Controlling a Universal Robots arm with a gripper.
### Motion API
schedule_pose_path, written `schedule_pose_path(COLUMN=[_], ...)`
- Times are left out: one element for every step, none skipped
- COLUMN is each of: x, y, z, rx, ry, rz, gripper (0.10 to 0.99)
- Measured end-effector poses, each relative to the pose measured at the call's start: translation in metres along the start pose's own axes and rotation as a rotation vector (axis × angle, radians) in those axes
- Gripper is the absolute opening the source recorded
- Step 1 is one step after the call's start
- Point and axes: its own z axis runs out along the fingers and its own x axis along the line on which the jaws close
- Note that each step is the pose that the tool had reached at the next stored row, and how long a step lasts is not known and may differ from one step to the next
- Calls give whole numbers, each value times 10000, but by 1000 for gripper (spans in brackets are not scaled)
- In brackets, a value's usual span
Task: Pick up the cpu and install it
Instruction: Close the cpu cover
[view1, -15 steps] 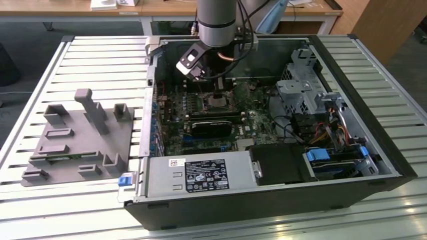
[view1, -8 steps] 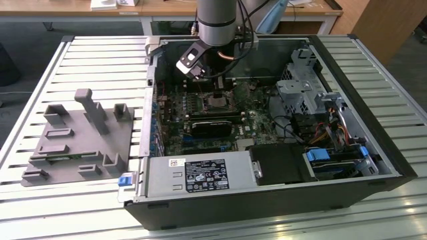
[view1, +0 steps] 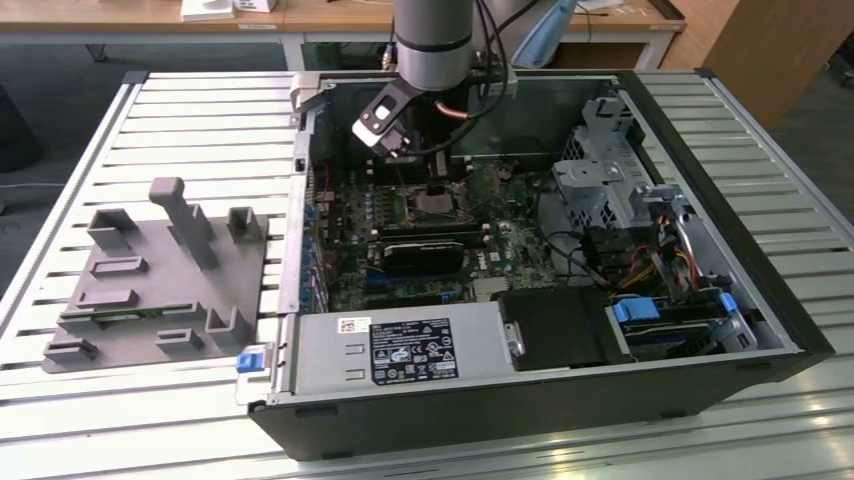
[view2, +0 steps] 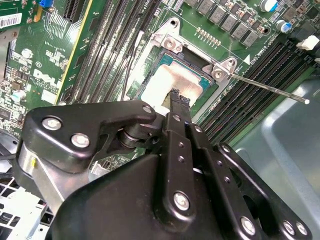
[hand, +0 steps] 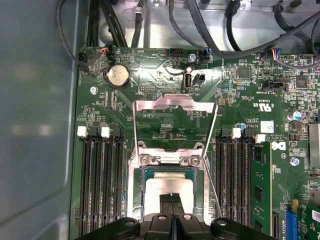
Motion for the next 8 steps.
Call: schedule_pose_path(x=[0,0,0,0,0,0,0,0], y=[0,0,0,0,0,0,0,1], z=[-5,-5,-5,-5,-5,-6,-6,-7], rx=[-1,0,0,0,0,0,0,0], ry=[0,0,0,0,0,0,0,-1], rz=[0,0,0,0,0,0,1,1], gripper=[106,106,106,106,106,106,106,106])
